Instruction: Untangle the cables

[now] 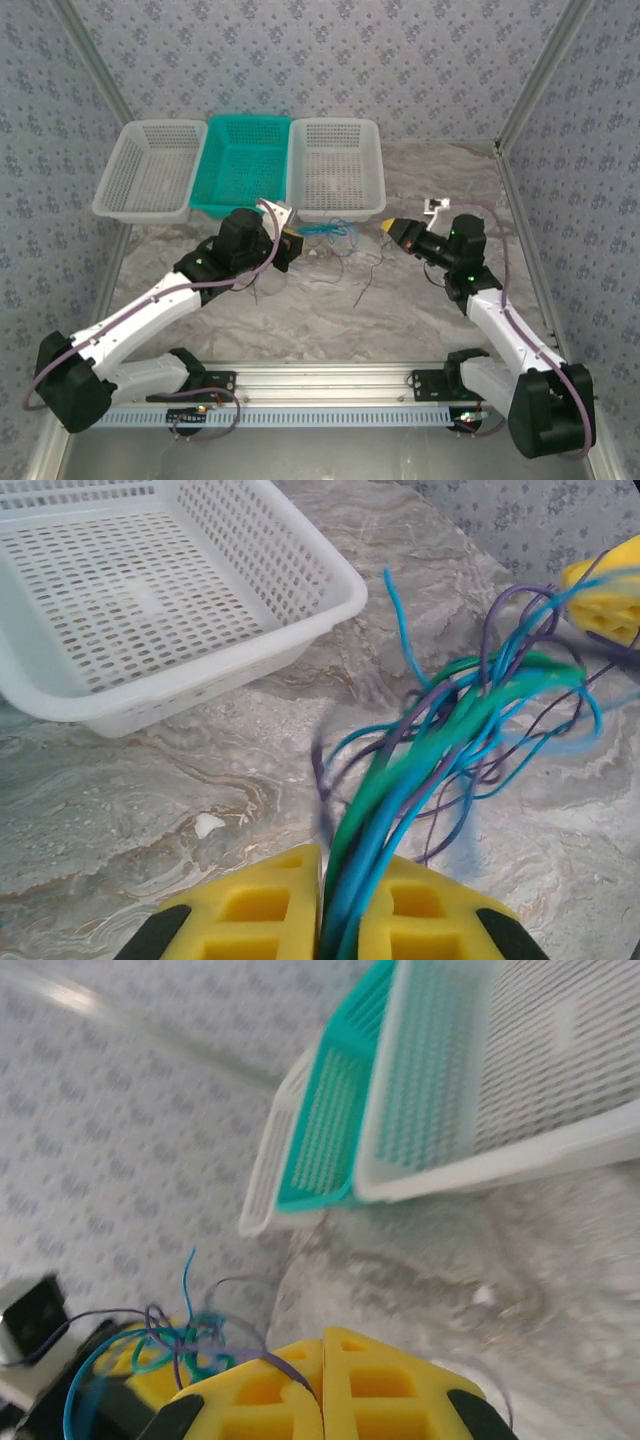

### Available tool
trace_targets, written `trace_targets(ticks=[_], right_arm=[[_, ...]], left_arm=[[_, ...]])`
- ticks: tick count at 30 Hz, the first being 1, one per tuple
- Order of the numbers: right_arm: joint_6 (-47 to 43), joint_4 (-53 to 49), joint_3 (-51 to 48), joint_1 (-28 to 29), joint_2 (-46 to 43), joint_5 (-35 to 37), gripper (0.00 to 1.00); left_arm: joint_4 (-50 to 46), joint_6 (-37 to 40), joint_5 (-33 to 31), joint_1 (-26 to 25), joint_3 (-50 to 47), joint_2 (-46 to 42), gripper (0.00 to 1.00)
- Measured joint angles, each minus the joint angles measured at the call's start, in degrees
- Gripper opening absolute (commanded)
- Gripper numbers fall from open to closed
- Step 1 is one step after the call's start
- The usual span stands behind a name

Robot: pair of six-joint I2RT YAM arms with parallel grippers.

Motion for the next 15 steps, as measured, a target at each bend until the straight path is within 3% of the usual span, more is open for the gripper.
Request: trace_targets(ticks=[2,5,7,10,15], right_arm=[[0.0,-2.2,-0.5,-3.0,-0.8,4.0,0.0],[1.3,-5.7,-1.2,-14.1,-1.6,22.0,0.0],[1.4,-7.0,-1.5,-18.0,-1.7,29.0,0.0],[0.1,-7.3,-1.2,-17.9,-1.2,30.6,0.0],[-5.0,-8.5,2.2,-15.6,0.5,26.9,0.0]], left_arm=[[-0.9,-1.0,-1.4,1.9,0.0,-1.2,0.14],[-9.4,-2.4,-13.6,9.2,-1.1,-5.4,0.14],[-13.6,-3.2,-19.0,11.8,-1.6,-6.8,0.12],[-15.9,-3.3,-20.5,11.6,-2.6,-7.2,0.12],[-14.8,-2.8,-13.5,11.6,-5.6,-7.8,0.23]])
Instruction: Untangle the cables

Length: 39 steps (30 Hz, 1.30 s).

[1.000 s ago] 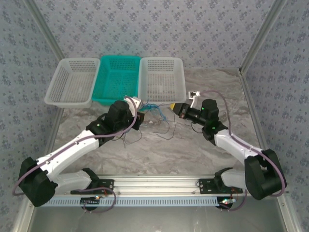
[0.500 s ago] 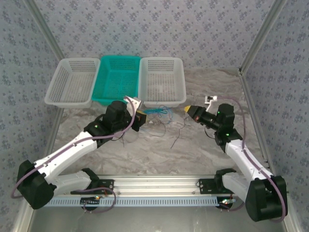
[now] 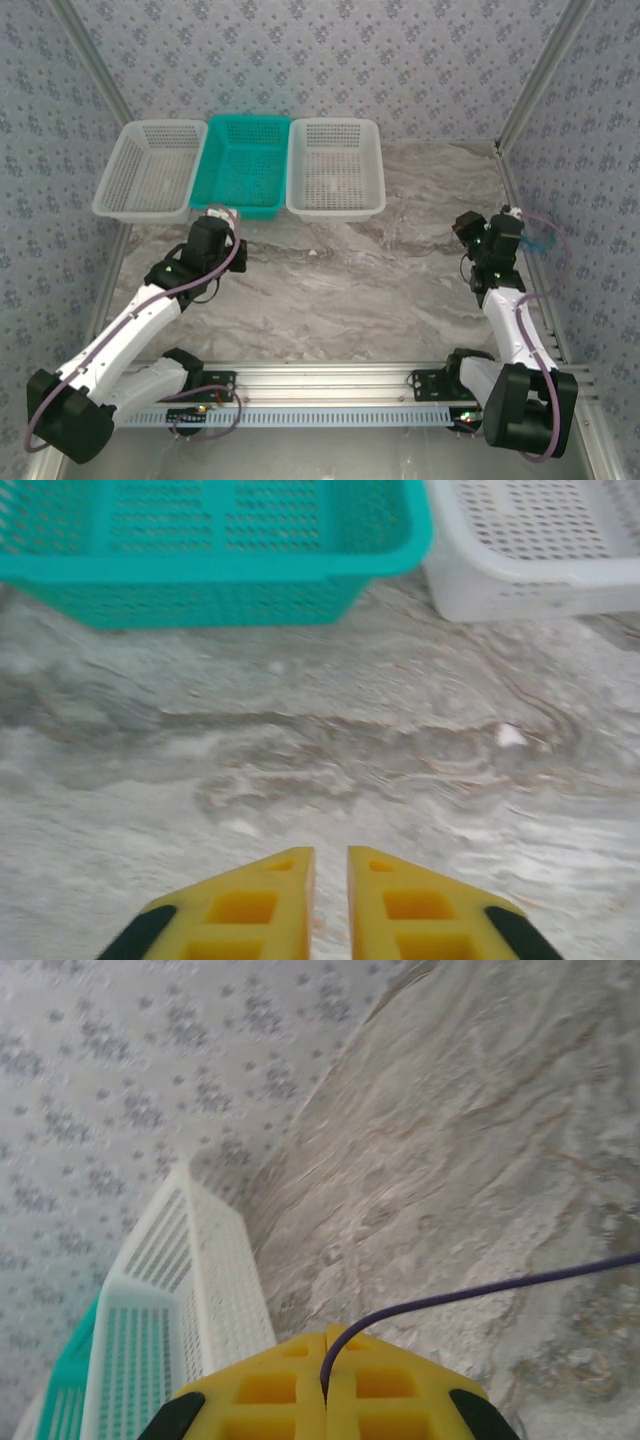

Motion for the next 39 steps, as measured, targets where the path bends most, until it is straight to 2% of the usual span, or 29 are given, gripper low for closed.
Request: trace_targets(ticks=[5,12,16,22,27,33,39], right_arm=[[-5.6,-4.4,6.2,2.6,-0.1,-6.8,0.0],[-17.5,-17.3,22.1,14.6,-2.0,-9.4,0.0],[-22.7,-22.2,30.4,19.4,-2.0,-11.5,0.0],[-30.9,-27.1,40.6,26.6,2.3,-18.8,0.0],[-36.5,-29.5,42.6,31.8,5.2,-22.3,0.0],[-38.3,-30.4,42.5,36.0,8.9,-23.5,0.0],[-38.2,-29.5,41.9,38.9,10.5,-23.7,0.0]], left_arm=[[4.3,-0.3,8.5,-0.4,-0.3,-0.2,0.29],[8.0,-0.3,13.7,-1.2,-0.3,-0.6,0.32],[8.6,0.2,17.6,-1.2,0.1,-0.6,0.45],[10.3,1.4,25.5,-2.3,5.1,-0.5,0.64],[16.2,0.3,30.4,-3.2,7.7,-0.1,0.75],[24.4,-2.3,34.9,-7.0,8.1,5.7,0.83],[29.5,-3.4,37.1,-12.0,9.6,14.9,0.85]])
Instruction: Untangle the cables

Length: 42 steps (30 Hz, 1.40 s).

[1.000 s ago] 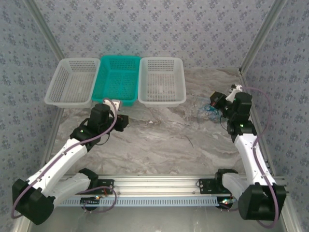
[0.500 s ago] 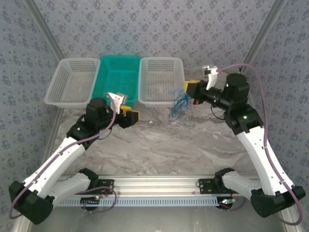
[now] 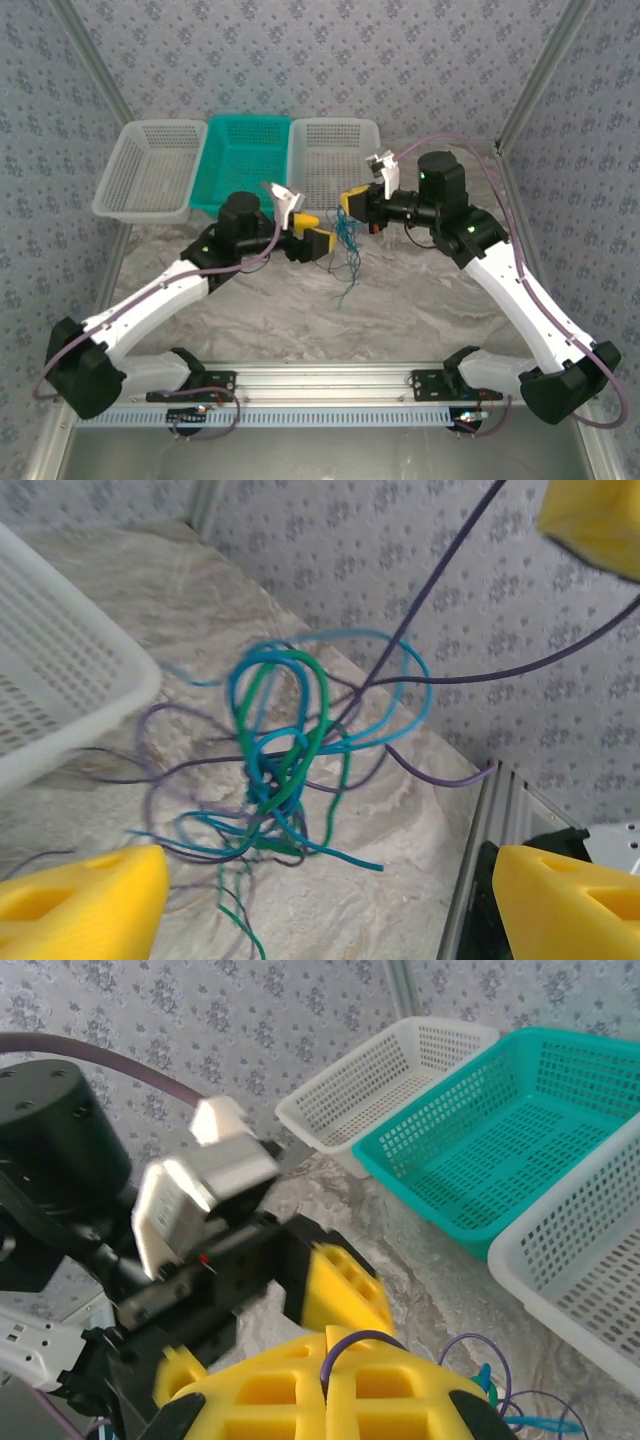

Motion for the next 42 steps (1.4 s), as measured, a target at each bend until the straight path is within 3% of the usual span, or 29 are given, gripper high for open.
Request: trace_targets(ticks=[4,5,10,11,18,24,29,35,39,42], right_arm=[[0.0,0.9,-0.1,0.7,0.3,-0.5,0.0],[0.0,1.0,-0.1,0.8,0.3,-0.8,0.0],[0.0,1.2,-0.1,1.3,0.3,-2.2,0.0],[0.0,1.2,-0.1,1.3,0.3,-2.4,0.0],[0.0,1.8,-0.7,1.3,0.3,-1.7,0.0],[1.5,4.3,-4.7,-2.1,-2.0,4.0,0.0],[6.7,3.8,-13.2,-9.4,-6.3,11.8,0.0],[13.3,2.4,-18.8,-18.3,-12.0,11.6,0.0],[18.4,1.8,-19.6,-30.8,-14.9,21.5,0.0],[20.7,2.2,-21.6,-33.9,-15.3,22.1,0.0]], left_arm=[[1.9,0.0,-2.1,-1.9,1.0,4.2,0.83],[2.2,0.1,-3.0,-1.9,1.0,4.6,0.77],[2.9,0.7,-5.2,-1.7,1.3,5.9,0.08],[2.9,0.7,-5.2,-1.7,1.6,6.2,0.0],[3.8,0.9,-7.5,-1.6,2.4,6.7,0.0],[-0.5,-0.8,-16.9,0.9,1.1,3.3,0.0],[-0.2,-4.0,-18.7,4.3,-1.5,-2.4,0.0],[-1.1,-6.0,-15.0,5.4,-5.2,-6.9,0.0],[-9.1,-7.1,-21.8,14.9,-8.7,-10.2,0.0],[-13.5,-7.5,-23.9,18.3,-9.2,-12.1,0.0]])
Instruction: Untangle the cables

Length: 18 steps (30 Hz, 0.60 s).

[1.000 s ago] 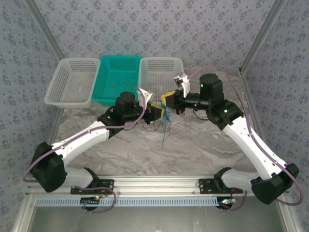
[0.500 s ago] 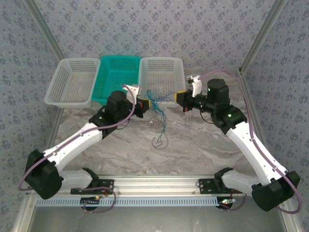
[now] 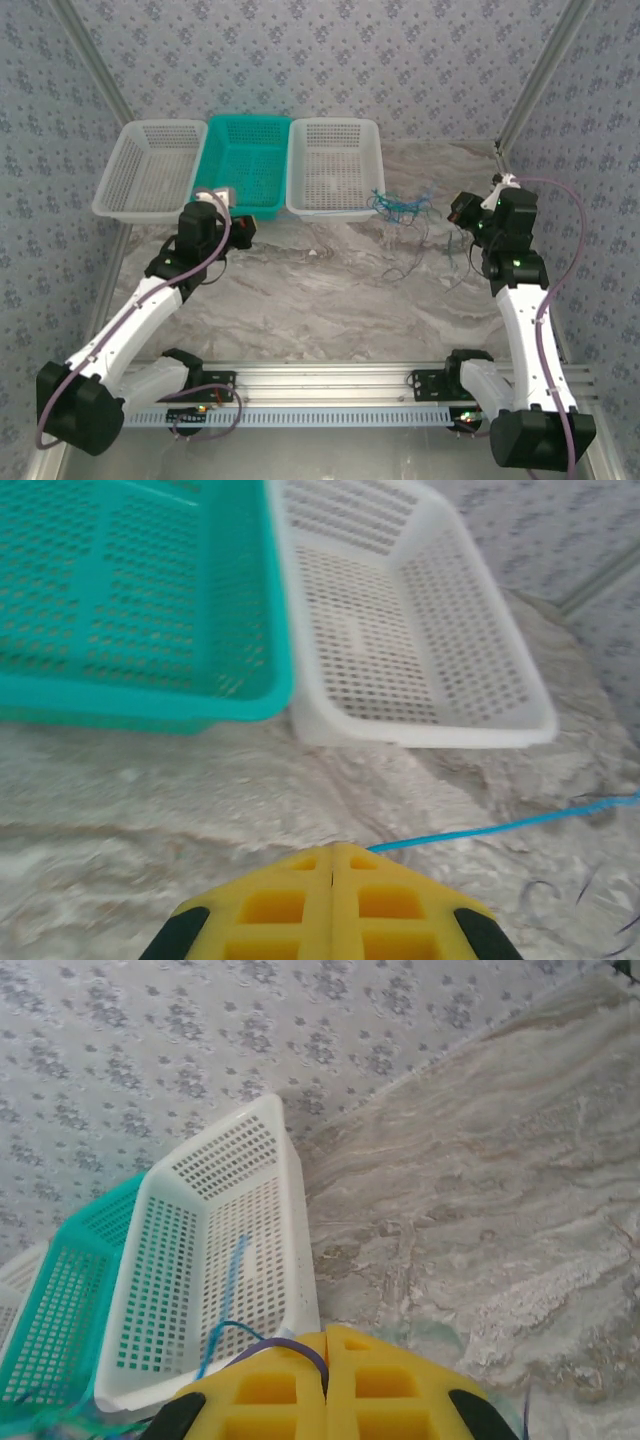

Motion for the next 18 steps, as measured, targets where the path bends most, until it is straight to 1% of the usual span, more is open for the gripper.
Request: trace_targets(ticks=[3,7,11,12,14,17,18], right_arm=[[0.5,2.1,-1.8,0.3,1.0,-4.9,0.0],[-0.5,4.4,-1.7,3.8,2.6,-10.2,0.0],[-2.0,6.9,-1.2,6.5,3.2,-17.4,0.0],[-2.4,7.9,-1.0,7.8,3.4,-19.2,0.0],[-4.7,8.3,0.9,12.8,4.6,-22.7,0.0],[-9.2,7.4,5.3,21.3,7.4,-26.3,0.0],[-10.3,7.3,6.4,23.1,8.0,-27.0,0.0]], left_arm=[[-0.3,0.2,2.2,1.4,-0.1,-1.4,0.0],[3.1,0.3,8.1,1.6,-1.6,-2.1,0.0],[4.4,1.0,12.6,1.6,-2.8,-2.3,0.09],[5.0,1.1,13.9,1.5,-3.0,-2.3,0.1],[6.8,1.6,16.6,0.0,-3.0,-1.5,0.1],[9.0,2.9,18.0,-5.9,-2.9,1.4,0.13],[9.4,3.2,17.9,-7.8,-2.9,2.6,0.14]])
